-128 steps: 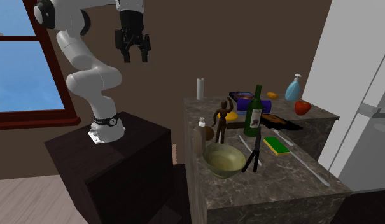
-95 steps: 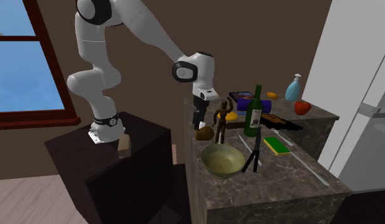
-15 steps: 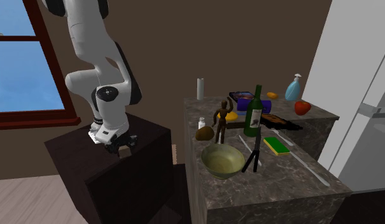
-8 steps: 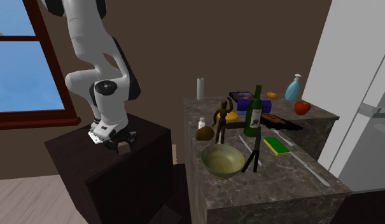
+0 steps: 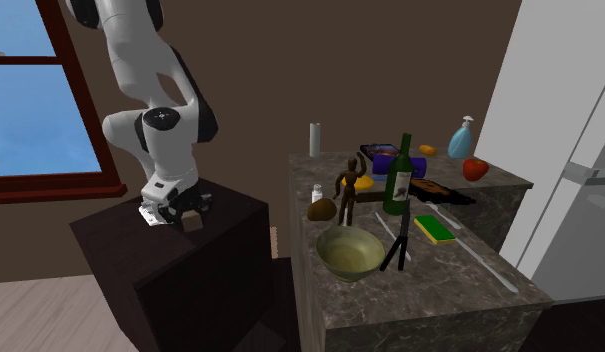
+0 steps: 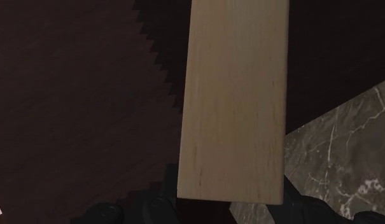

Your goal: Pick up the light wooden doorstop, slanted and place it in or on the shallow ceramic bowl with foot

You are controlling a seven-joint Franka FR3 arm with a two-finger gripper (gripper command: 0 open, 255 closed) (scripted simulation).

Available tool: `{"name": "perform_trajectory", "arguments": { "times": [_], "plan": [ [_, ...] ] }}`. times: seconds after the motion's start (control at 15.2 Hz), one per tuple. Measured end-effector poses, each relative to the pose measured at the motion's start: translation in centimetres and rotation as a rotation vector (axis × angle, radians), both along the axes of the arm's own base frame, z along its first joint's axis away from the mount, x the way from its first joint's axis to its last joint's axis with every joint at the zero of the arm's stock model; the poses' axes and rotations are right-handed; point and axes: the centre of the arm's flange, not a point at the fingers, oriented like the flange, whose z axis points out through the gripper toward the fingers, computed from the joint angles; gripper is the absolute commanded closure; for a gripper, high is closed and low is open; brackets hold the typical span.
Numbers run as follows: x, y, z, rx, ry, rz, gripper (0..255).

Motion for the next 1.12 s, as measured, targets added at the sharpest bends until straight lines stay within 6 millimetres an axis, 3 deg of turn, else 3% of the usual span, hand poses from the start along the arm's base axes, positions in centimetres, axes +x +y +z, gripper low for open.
{"name": "perform_trajectory", "arguments": {
  "times": [0.66, 1.12],
  "plan": [
    [0.1, 0.0, 5.4, 0.000, 0.000, 0.000, 255],
    [7.3, 2.8, 6.0, -0.001, 0.001, 0.000, 255]
  ]
}}
